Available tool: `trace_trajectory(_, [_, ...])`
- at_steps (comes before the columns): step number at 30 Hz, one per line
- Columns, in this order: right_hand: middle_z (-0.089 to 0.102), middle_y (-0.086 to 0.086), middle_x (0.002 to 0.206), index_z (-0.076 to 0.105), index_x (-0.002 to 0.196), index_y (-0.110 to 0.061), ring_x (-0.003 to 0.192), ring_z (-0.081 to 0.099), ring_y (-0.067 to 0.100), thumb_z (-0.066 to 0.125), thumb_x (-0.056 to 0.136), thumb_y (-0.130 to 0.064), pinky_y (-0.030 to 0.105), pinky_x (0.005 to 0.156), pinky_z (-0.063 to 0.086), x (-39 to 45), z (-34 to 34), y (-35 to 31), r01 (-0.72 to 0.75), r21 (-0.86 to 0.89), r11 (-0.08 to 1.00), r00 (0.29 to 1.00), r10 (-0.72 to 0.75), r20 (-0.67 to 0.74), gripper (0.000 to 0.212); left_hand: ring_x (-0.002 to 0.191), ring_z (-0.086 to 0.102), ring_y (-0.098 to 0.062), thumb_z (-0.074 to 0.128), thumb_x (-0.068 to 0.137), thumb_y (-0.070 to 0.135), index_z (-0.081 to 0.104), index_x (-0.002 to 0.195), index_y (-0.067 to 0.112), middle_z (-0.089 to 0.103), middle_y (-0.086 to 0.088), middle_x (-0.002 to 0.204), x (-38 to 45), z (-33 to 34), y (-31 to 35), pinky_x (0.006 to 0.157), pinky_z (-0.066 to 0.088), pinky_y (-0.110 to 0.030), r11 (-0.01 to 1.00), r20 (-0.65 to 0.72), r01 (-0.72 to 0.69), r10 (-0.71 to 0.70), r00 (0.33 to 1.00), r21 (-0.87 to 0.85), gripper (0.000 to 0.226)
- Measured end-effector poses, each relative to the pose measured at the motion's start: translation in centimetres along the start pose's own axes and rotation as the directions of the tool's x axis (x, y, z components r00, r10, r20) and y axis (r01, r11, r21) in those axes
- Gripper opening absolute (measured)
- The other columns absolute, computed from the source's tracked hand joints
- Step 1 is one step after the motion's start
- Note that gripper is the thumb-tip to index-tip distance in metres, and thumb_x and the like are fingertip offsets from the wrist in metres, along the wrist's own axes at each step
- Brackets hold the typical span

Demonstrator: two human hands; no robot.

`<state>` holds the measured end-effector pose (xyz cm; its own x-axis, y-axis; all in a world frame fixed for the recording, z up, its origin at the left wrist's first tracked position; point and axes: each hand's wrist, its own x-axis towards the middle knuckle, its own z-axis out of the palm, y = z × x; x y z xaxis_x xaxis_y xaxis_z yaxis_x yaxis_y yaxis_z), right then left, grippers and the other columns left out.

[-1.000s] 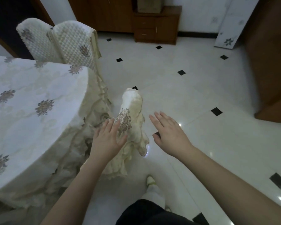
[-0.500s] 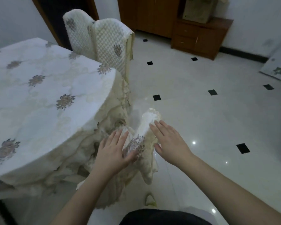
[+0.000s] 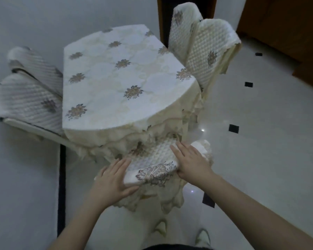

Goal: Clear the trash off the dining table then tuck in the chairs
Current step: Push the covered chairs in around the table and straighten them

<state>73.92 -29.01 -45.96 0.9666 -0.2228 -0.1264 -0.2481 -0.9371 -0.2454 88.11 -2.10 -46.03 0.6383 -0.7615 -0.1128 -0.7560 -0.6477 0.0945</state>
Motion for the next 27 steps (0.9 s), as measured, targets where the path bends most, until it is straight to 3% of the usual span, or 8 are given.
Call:
trace_trajectory(4, [0.020, 0.001, 0.158, 0.017, 0.151, -0.027, 0.146, 0.012, 0.022, 0.062, 0.085, -0.034, 0.036, 0.117, 0.007, 1.2, 1.2, 1.1, 0.072, 0.064, 0.995, 0.996, -0.076, 0.053, 0.081, 0.135, 0.041, -0.018, 0.039, 0.067, 0.089, 0.037, 0.145, 0.028, 0.045, 0.006, 0.146, -1.6, 2.0, -0.7, 0.108, 0.034, -0.044, 0.987, 0.079, 0.156, -0.154, 0.985, -0.029, 0.099])
trace_trajectory(8, [0.028, -0.004, 0.154, 0.030, 0.146, -0.031, 0.142, 0.021, 0.019, 0.062, 0.087, -0.039, 0.035, 0.115, 0.008, 2.1, 1.2, 1.9, 0.100, 0.096, 0.990, 0.991, -0.108, 0.082, 0.068, 0.112, 0.054, -0.013, 0.063, 0.067, 0.072, 0.055, 0.119, 0.035, 0.059, 0.013, 0.116, -0.7, 2.9, -0.6, 0.093, 0.039, -0.034, 0.958, 0.042, 0.249, -0.246, 0.968, -0.143, 0.064])
trace_trajectory(11, [0.038, -0.005, 0.147, 0.041, 0.139, -0.032, 0.136, 0.031, 0.018, 0.064, 0.085, -0.041, 0.034, 0.111, 0.013, 2.5, 0.9, 1.8, 0.123, 0.086, 0.989, 0.986, -0.132, 0.098, 0.059, 0.099, 0.062, -0.015, 0.076, 0.066, 0.057, 0.064, 0.111, 0.035, 0.068, 0.010, 0.105, 1.1, 1.8, -0.4, 0.080, 0.046, -0.031, 0.949, 0.152, 0.280, -0.258, 0.954, -0.144, 0.051])
trace_trajectory(16, [0.052, -0.005, 0.134, 0.052, 0.129, -0.032, 0.125, 0.043, 0.019, 0.071, 0.079, -0.043, 0.033, 0.104, 0.022, 2.9, 0.5, 1.8, 0.093, 0.073, 0.993, 0.991, -0.099, 0.093, 0.055, 0.094, 0.065, -0.019, 0.075, 0.070, 0.051, 0.067, 0.113, 0.030, 0.072, 0.003, 0.104, 2.4, 1.3, -0.5, 0.077, 0.050, -0.030, 0.959, 0.218, 0.281, -0.266, 0.939, -0.042, 0.048])
trace_trajectory(19, [0.051, -0.005, 0.133, 0.053, 0.126, -0.031, 0.129, 0.039, 0.022, 0.074, 0.076, -0.039, 0.050, 0.113, 0.013, 2.8, 0.8, 1.0, -0.027, 0.022, 0.999, 0.992, 0.024, 0.128, 0.055, 0.094, 0.065, -0.021, 0.074, 0.071, 0.055, 0.065, 0.114, 0.029, 0.071, 0.001, 0.104, 2.1, 1.5, -0.5, 0.074, 0.047, -0.029, 0.957, 0.210, 0.290, -0.282, 0.936, -0.008, 0.050])
trace_trajectory(22, [0.057, -0.003, 0.122, 0.060, 0.112, -0.031, 0.123, 0.043, 0.024, 0.073, 0.075, -0.034, 0.063, 0.110, 0.011, 3.0, 0.9, 0.3, -0.109, -0.047, 0.993, 0.985, 0.114, 0.132, 0.038, 0.091, 0.065, -0.022, 0.073, 0.073, 0.054, 0.065, 0.114, 0.028, 0.071, 0.001, 0.103, 2.2, 1.4, -0.3, 0.072, 0.049, -0.030, 0.950, 0.251, 0.310, -0.297, 0.921, -0.013, 0.049])
trace_trajectory(27, [0.062, 0.001, 0.117, 0.061, 0.108, -0.032, 0.119, 0.049, 0.028, 0.070, 0.078, -0.034, 0.059, 0.110, 0.013, 2.9, 0.6, 0.2, -0.136, -0.065, 0.989, 0.977, 0.145, 0.159, 0.032, 0.094, 0.064, -0.026, 0.075, 0.073, 0.051, 0.064, 0.112, 0.025, 0.070, -0.004, 0.105, 1.9, 1.5, 0.0, 0.079, 0.052, -0.036, 0.937, 0.260, 0.344, -0.317, 0.912, -0.061, 0.049])
